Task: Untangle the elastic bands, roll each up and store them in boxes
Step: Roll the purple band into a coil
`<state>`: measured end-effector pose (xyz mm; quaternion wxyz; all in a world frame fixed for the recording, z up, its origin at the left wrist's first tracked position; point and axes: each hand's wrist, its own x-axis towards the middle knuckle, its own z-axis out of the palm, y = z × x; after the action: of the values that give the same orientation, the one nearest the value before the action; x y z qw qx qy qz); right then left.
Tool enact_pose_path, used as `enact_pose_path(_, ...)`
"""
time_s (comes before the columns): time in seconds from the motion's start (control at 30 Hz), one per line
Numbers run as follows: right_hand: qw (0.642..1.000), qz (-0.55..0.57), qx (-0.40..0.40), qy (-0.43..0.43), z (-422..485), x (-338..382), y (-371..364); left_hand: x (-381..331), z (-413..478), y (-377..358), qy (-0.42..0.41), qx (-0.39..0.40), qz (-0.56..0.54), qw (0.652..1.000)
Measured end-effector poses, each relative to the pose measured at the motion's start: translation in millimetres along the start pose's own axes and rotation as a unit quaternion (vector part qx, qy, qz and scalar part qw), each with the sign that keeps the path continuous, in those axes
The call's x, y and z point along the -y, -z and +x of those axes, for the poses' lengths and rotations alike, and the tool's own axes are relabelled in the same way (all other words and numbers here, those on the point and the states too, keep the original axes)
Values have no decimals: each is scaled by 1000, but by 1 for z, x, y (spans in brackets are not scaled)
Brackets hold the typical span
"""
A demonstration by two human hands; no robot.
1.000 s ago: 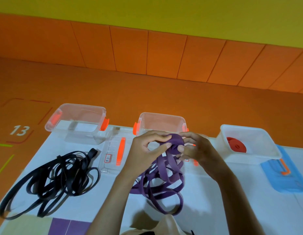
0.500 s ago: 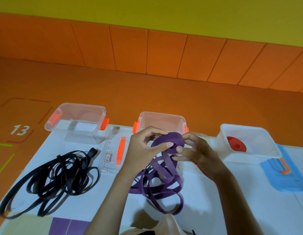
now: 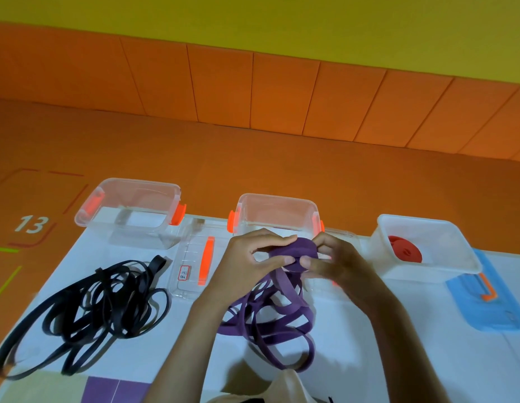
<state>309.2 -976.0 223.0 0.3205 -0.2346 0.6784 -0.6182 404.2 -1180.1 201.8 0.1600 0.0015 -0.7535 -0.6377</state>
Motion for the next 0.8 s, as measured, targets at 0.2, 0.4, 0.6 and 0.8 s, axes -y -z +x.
enact_pose_path(0.2,997,-58,-42,27,-1,6,7,-4,3,-5,0,-5,30,1000)
enact_pose_path(0.4,995,86,-19,56,-1,-4,6,1,-1,-5,3,-47,-85,995)
enact_pose_path(0.6,999,-26,-47,11,1,-8,9,5,0,-3,4,-27,6,1000)
enact_pose_path(0.8,989,-127,-67,30,0,4,13,0,3,-5,-10,-3,72,997)
